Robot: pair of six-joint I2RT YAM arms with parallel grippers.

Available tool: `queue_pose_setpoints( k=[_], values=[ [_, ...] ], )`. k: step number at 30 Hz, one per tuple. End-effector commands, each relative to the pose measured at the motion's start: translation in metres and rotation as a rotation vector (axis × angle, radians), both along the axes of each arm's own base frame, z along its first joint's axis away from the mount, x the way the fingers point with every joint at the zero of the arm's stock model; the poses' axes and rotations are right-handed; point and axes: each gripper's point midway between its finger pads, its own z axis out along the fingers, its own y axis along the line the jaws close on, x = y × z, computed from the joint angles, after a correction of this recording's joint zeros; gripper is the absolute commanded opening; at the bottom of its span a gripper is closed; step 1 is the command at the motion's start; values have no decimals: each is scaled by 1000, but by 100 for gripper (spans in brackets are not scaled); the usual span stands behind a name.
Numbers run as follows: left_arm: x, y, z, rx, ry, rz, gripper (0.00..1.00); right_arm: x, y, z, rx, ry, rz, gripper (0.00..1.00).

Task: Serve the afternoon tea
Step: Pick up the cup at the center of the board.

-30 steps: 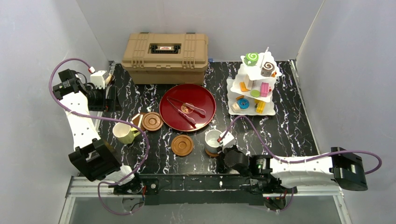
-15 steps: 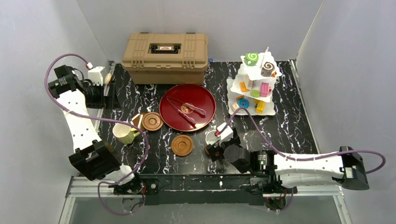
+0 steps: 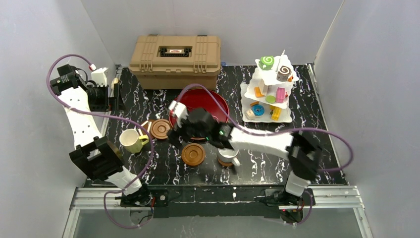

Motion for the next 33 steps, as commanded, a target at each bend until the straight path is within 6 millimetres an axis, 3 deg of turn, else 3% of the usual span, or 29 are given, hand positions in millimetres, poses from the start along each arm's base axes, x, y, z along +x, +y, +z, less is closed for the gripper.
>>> queue_pose_setpoints(
  k=[1, 5, 10, 18, 28, 33],
  values=[
    [-5, 7, 3, 13, 31, 38, 96, -15, 60, 24, 47, 87, 480, 93],
    [-5, 13, -2, 14, 46, 50, 95, -15, 93, 4, 20, 109, 603, 89],
    [-4, 12, -6, 6, 51, 48, 95, -15, 119, -18, 45, 112, 657, 88],
    [0, 12, -20, -34, 86, 79, 95, -11, 157, -31, 111, 20, 663, 86],
    [5, 22, -32, -40, 94, 90, 95, 11, 176, -42, 158, -69, 591, 79],
    [5, 20, -31, -47, 83, 75, 95, 3, 163, -49, 92, -78, 641, 78]
  ],
)
